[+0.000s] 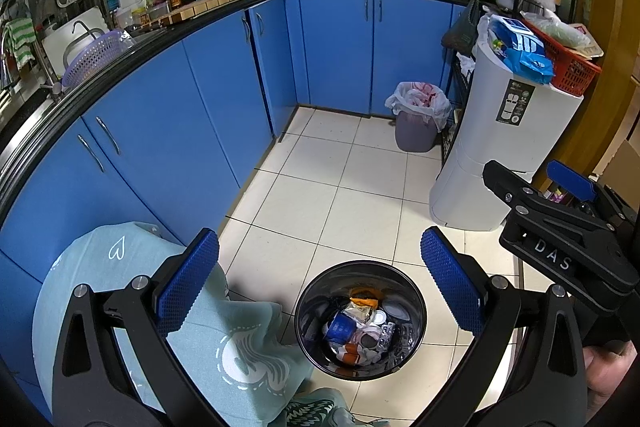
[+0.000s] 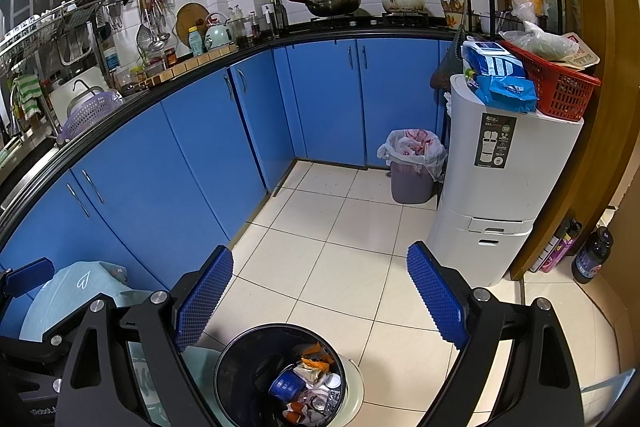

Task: Collect trash

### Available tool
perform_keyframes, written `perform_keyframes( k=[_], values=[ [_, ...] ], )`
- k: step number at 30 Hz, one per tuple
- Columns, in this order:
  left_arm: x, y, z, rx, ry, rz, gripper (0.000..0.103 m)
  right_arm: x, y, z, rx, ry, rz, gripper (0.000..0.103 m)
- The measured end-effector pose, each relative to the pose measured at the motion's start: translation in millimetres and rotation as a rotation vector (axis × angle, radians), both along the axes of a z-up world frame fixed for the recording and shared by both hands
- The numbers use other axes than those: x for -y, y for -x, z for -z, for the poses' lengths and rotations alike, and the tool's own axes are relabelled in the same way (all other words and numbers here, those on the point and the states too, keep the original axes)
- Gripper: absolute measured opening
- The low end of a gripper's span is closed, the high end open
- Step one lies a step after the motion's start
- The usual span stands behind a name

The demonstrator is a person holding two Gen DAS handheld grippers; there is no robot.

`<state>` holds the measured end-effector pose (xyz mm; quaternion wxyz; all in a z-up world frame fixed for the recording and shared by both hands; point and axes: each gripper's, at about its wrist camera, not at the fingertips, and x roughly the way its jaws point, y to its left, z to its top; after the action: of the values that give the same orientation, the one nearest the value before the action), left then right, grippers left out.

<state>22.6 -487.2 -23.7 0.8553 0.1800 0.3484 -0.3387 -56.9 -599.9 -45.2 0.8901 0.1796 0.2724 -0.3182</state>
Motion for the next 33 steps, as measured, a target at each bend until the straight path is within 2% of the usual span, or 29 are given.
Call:
perform_keyframes(
  k=[13,33],
  values=[
    [0,2,0,0.000,0.004,0.007,0.100,-2,-1,-4,0.001,0.002,-0.002,0.087],
    [-10,-3,0,-0.048,0.024,-0.004,0.100,3,3,-6,0.003,0.010,-0.010,0.087]
  ],
)
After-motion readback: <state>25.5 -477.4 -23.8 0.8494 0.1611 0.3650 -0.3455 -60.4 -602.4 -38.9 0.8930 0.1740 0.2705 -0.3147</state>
